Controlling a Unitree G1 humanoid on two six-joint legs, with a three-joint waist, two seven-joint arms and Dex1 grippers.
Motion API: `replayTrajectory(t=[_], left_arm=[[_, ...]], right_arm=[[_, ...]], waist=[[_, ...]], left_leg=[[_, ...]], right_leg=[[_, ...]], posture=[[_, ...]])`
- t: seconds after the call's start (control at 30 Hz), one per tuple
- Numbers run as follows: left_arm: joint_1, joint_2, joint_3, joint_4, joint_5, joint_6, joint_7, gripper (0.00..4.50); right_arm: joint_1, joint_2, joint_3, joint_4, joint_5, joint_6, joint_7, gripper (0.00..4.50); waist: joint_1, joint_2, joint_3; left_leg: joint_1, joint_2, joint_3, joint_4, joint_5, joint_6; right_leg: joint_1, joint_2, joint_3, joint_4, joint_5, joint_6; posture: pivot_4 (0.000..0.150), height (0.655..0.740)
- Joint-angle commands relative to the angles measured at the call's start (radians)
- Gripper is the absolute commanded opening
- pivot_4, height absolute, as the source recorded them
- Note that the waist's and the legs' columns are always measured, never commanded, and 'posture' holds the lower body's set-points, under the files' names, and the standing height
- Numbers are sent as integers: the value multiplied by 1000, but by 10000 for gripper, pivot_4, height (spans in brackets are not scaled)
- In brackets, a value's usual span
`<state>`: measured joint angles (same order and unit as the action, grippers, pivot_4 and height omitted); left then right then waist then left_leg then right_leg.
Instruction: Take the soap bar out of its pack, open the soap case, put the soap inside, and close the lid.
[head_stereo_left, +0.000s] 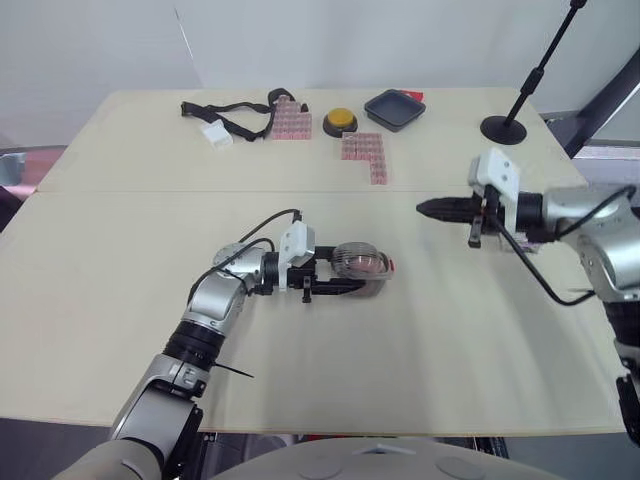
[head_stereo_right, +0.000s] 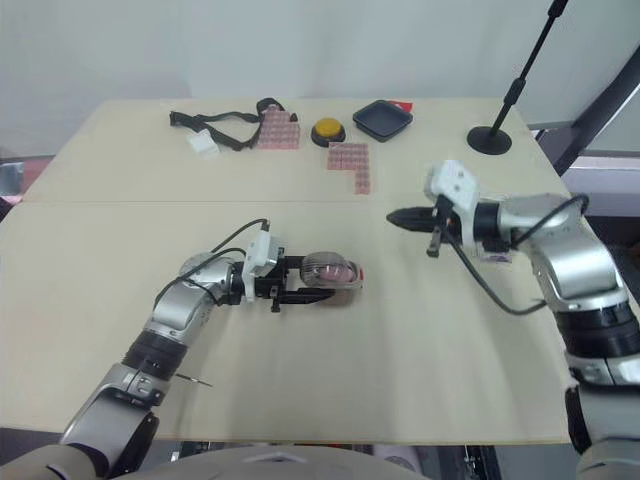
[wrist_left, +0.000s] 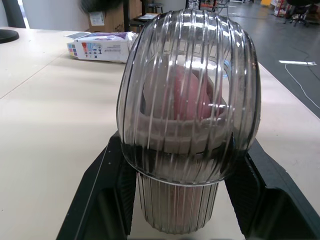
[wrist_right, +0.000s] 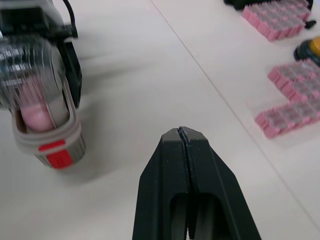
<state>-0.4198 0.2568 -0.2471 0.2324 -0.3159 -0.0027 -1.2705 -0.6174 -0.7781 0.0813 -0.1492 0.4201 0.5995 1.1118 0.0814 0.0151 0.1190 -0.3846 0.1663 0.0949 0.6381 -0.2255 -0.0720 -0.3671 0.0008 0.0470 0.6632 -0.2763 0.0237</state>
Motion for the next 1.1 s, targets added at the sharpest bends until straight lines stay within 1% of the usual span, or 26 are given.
replayTrajectory(t=[0.03,0.2,0.33,0.47,0.63,1.1], left_arm=[[-3,1,21,-33,-28,-1,1,19284],[0,1,18,-40,-28,3,-1,19284],[1,0,18,-44,-28,6,2,19284],[2,4,18,-46,-29,10,0,19284],[-2,3,21,-45,-29,13,4,19284],[-5,3,22,-41,-28,11,10,19284]], right_arm=[[-108,9,37,-83,48,72,38,147],[-234,28,115,-155,61,187,43,147],[-286,47,185,-243,63,259,41,147],[-300,72,241,-283,36,284,17,147],[-309,94,294,-292,3,298,-20,147],[-269,58,351,-312,-27,288,-5,147]], waist=[[2,0,0],[10,0,0],[14,0,0],[15,0,0],[16,0,0],[16,0,0]], left_leg=[[0,0,0,0,0,0],[0,0,0,0,0,0],[0,0,0,0,0,0],[0,0,0,0,0,0],[0,0,0,0,0,0],[0,0,0,0,0,0]], right_leg=[[0,0,0,0,0,0],[0,0,-1,0,0,0],[0,0,-1,1,0,0],[0,0,-1,0,0,0],[0,0,-1,0,0,0],[0,0,-1,0,0,0]], posture=[[1500,7400],[1500,7400],[1500,7400],[1500,7400],[1500,7400],[1500,7400]])
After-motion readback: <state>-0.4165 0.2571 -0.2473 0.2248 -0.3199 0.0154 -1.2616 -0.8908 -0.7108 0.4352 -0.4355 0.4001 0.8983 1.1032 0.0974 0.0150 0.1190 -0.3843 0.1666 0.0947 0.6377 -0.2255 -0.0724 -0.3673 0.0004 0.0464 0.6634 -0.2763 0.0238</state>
